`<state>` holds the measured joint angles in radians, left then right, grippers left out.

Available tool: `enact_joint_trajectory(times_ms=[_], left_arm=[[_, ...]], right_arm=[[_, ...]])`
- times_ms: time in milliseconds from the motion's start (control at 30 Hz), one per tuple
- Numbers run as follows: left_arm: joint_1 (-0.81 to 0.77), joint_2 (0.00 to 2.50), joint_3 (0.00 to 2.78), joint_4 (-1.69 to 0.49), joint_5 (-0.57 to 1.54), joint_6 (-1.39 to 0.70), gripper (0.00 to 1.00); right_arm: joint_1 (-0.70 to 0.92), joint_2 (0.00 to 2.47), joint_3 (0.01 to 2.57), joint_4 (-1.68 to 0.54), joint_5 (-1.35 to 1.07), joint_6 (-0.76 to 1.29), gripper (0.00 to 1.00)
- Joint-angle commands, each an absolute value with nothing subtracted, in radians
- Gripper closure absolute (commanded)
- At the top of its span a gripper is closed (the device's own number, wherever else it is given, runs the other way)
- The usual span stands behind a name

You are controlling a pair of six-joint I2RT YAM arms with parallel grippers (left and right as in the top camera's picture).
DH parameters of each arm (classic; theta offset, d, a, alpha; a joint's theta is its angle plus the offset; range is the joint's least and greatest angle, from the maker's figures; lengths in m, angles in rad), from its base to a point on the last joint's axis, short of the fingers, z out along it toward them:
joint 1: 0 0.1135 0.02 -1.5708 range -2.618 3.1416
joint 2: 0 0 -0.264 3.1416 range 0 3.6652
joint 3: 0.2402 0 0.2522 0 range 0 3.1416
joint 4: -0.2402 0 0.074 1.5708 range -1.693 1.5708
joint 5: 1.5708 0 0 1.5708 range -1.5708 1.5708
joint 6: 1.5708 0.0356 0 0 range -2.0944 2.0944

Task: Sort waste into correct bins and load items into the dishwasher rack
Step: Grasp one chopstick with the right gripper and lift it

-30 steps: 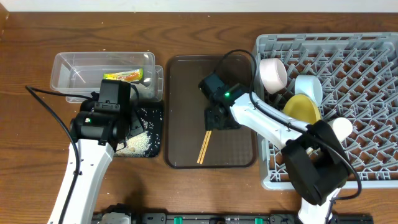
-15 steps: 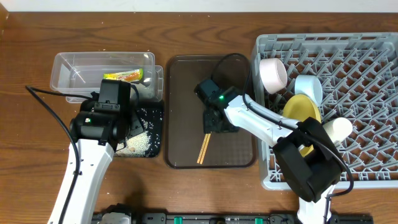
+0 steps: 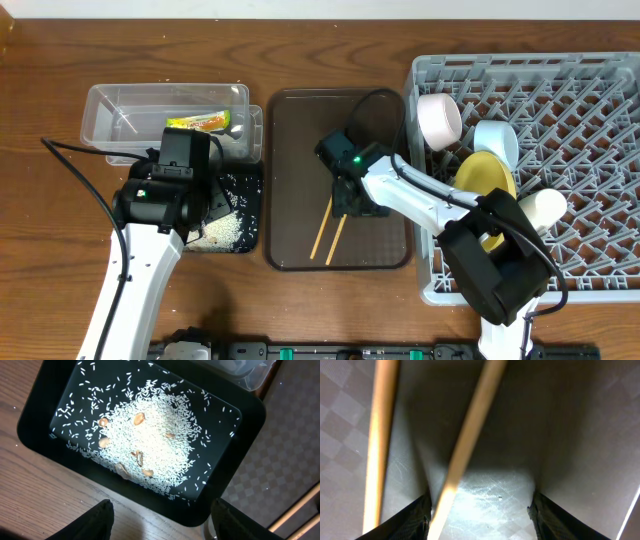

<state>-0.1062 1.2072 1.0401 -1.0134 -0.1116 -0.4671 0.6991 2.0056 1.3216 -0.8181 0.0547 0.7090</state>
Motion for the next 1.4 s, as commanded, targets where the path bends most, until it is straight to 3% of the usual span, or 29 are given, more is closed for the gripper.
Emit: enact_joint_trajectory(times_ms=[0, 467, 800, 1200, 1367], left_arm=[[-0.101, 1.21, 1.036, -1.016, -0.124, -0.454, 0.35], [-0.101, 1.21, 1.036, -1.016, -0.124, -0.454, 0.35], [-0.101, 1.21, 1.036, -1.017, -0.124, -0.454, 0.34], [-0.101, 1.21, 1.036, -1.017, -0.124, -0.454, 0.35], [-0.101, 1.21, 1.036, -1.017, -0.124, -0.454, 0.35]], right_arm=[[0.714, 2.016, 1.306, -0.827, 0.091, 0.733, 0.37], [0.714, 2.016, 1.306, -0.834, 0.089, 0.74, 0.43], [0.714, 2.016, 1.306, -0.834, 0.071, 0.74, 0.56], [0.715, 2.016, 1.304, -0.844, 0.071, 0.74, 0.95], [0.715, 2.016, 1.304, -0.842, 0.07, 0.74, 0.99]])
